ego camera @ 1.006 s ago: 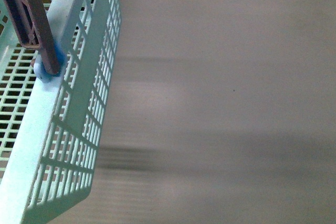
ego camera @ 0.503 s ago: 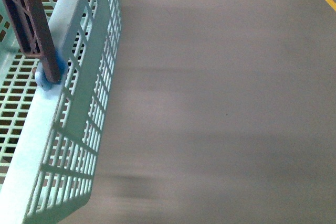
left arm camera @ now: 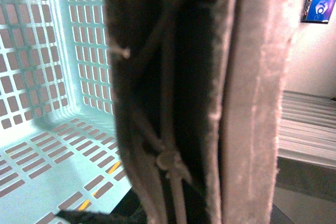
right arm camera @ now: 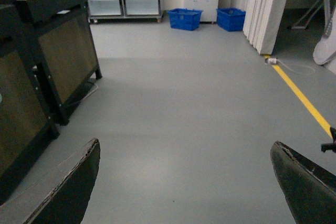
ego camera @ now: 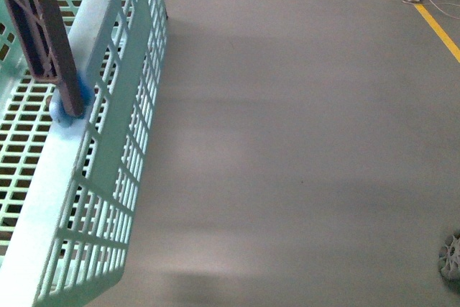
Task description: Pick mango and avocado into basket
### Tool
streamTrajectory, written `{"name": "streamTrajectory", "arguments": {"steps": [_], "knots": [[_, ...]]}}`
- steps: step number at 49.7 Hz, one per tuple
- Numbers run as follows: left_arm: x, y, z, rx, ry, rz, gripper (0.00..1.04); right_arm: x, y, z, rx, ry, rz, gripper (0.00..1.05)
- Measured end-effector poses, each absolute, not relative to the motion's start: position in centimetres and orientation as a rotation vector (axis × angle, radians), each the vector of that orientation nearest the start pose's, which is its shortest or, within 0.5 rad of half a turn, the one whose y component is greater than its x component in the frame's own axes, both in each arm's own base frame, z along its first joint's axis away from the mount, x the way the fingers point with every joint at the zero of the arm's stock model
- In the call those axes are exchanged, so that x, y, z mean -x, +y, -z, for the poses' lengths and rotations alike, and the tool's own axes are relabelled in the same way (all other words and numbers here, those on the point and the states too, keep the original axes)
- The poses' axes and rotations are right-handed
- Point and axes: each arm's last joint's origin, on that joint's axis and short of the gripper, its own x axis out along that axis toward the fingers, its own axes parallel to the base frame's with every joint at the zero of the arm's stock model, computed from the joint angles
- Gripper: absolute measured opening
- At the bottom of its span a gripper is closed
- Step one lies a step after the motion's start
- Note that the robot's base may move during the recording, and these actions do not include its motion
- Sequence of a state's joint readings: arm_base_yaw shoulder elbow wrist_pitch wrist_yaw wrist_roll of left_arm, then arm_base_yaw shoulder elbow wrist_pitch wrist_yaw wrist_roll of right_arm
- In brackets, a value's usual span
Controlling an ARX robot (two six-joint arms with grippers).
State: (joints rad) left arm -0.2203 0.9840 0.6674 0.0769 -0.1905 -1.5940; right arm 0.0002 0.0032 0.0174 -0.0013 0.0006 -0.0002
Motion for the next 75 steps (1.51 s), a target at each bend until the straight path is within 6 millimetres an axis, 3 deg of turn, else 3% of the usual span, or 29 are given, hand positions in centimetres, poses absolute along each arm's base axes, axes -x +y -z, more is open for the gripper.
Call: {"name": "streamTrajectory", "arguments": {"steps": [75], "knots": [[-21.46, -4.24, -28.13, 1.538, 0.205, -0.163, 0.15, -9.68, 0.0, -16.9, 0.0, -0.013, 0.0, 0.96]]}}
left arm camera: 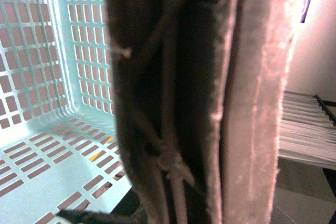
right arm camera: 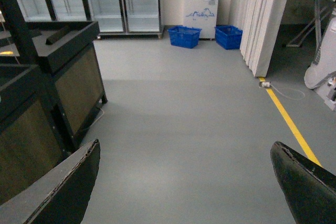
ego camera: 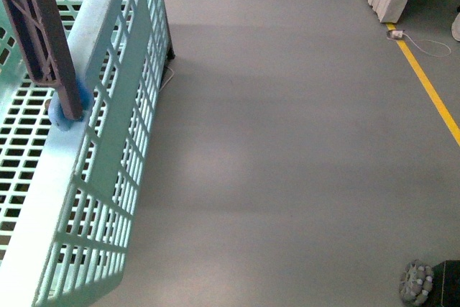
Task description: Pick mango and avocado into basket
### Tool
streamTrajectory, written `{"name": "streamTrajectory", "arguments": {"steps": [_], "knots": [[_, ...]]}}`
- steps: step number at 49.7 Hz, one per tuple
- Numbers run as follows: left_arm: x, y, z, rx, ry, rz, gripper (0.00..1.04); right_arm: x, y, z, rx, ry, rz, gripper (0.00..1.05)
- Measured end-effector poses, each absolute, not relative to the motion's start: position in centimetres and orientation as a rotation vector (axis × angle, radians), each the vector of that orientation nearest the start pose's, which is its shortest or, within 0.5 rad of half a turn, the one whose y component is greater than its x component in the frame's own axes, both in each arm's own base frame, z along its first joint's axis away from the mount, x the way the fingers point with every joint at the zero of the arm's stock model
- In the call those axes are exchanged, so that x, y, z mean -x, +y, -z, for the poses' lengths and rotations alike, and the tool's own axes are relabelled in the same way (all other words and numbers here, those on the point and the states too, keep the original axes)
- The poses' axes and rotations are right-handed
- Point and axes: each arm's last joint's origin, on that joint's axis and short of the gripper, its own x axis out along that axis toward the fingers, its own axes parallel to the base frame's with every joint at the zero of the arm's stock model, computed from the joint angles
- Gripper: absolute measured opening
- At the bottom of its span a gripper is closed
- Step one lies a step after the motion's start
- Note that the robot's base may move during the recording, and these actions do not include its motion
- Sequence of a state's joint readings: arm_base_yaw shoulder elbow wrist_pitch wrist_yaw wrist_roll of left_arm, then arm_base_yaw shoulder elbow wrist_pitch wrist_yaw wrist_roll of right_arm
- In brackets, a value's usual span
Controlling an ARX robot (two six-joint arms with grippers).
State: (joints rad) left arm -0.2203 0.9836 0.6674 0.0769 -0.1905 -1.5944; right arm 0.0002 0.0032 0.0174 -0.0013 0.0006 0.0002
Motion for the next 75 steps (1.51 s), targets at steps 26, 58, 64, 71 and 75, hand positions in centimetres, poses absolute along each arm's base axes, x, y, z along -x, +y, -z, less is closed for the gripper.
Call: {"name": "streamTrajectory", "arguments": {"steps": [26, 58, 64, 71, 75], "knots": [[-21.43, -4.37, -28.11, 1.538, 0.209, -0.159, 0.15, -9.68, -0.01, -16.91, 0.0, -0.013, 0.003, 0.96], [-21.44, -4.34, -28.11, 1.537, 0.208, -0.16, 0.15, -9.68, 0.0, -16.9, 0.0, -0.012, 0.0, 0.96], [-21.44, -4.35, -28.11, 1.537, 0.209, -0.16, 0.15, -9.68, 0.0, -16.9, 0.0, -0.012, 0.0, 0.96], [-21.44, -4.34, -28.1, 1.537, 0.208, -0.16, 0.15, -9.68, 0.0, -16.9, 0.0, -0.012, 0.001, 0.96], [-21.44, -4.34, -28.1, 1.537, 0.209, -0.16, 0.15, -9.68, 0.0, -16.9, 0.0, -0.013, 0.0, 0.96]]}}
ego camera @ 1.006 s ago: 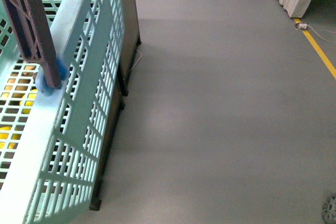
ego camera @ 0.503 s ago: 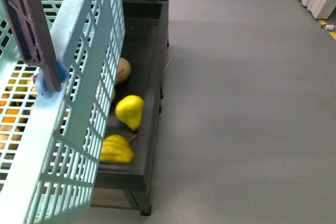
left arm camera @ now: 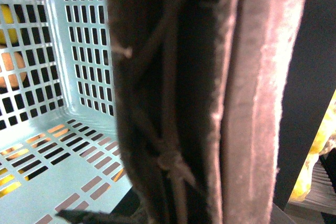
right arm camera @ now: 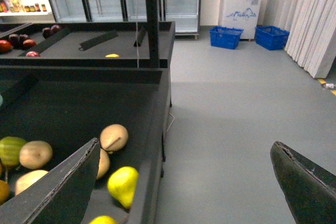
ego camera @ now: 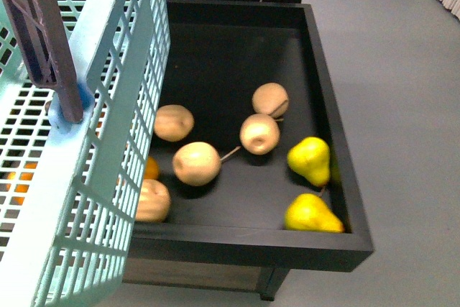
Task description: Pick mango and avocado into basket
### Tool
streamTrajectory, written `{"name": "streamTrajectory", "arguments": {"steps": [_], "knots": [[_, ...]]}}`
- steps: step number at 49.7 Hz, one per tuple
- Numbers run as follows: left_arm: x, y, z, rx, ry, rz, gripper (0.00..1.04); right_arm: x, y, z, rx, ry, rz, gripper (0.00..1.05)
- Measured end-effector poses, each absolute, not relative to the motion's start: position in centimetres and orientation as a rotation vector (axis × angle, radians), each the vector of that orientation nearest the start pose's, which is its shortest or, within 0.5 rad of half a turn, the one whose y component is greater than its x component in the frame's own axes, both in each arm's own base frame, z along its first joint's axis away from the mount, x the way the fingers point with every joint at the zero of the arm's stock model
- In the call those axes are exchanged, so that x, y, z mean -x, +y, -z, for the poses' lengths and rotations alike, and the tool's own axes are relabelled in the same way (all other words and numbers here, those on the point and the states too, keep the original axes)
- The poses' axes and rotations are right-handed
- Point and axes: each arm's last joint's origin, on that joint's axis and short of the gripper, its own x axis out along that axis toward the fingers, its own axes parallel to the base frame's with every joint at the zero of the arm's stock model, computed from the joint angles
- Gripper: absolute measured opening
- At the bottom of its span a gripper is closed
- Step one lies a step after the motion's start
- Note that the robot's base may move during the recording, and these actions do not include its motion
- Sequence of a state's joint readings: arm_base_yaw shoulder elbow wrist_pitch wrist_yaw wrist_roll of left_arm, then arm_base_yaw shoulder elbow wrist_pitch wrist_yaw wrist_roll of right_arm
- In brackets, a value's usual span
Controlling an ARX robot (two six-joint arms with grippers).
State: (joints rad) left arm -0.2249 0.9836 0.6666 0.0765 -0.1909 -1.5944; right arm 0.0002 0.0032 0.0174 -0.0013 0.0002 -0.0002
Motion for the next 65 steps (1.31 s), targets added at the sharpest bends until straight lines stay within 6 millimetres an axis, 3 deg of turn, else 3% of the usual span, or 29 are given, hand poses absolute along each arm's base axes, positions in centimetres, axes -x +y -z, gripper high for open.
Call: {"name": "streamTrajectory", "arguments": {"steps": [65], "knots": [[-21.43, -4.32, -28.11, 1.539, 0.209, -0.16, 0.15, -9.68, 0.0, -16.91, 0.0, -0.013, 0.0, 0.96]]}}
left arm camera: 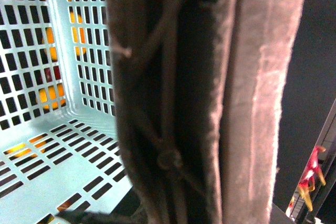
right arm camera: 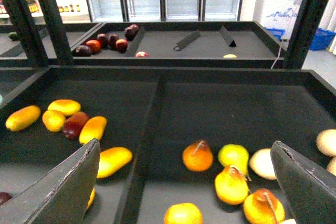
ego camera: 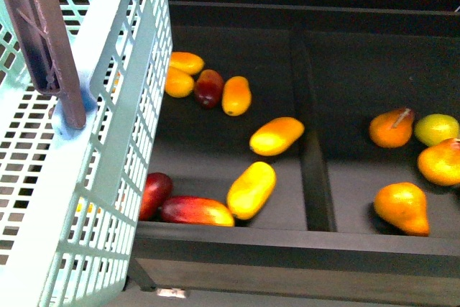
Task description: Pick mango and avocado into basket
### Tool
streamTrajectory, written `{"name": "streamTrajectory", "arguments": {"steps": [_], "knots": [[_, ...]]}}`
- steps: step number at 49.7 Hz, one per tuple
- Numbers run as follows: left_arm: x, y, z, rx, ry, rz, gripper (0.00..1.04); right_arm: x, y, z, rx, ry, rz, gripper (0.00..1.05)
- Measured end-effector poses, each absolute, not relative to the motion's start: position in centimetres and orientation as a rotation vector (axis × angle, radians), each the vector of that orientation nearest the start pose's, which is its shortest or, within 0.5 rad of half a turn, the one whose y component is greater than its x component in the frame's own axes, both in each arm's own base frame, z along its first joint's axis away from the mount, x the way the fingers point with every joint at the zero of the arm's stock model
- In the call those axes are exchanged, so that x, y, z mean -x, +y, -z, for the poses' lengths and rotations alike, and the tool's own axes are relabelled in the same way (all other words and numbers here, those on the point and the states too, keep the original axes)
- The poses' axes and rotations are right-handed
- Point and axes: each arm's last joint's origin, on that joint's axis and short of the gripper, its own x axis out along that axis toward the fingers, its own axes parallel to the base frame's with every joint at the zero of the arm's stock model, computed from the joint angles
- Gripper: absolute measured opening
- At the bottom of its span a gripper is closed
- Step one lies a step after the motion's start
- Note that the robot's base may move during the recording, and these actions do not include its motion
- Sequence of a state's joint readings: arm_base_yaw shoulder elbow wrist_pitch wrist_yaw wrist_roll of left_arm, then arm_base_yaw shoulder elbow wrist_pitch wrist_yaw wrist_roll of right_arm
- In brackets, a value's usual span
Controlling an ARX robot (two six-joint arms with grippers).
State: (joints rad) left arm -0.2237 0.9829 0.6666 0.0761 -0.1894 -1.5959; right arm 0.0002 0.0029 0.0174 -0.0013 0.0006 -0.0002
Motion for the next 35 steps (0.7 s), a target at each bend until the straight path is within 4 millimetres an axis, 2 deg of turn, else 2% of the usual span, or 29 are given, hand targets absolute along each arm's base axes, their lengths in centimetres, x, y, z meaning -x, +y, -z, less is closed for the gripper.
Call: {"name": "streamTrajectory", "arguments": {"steps": [35], "knots": [[-21.41, -4.3, -28.14, 1.538, 0.206, -0.16, 0.15, -9.68, 0.0, -16.9, -0.001, -0.012, 0.001, 0.96]]}}
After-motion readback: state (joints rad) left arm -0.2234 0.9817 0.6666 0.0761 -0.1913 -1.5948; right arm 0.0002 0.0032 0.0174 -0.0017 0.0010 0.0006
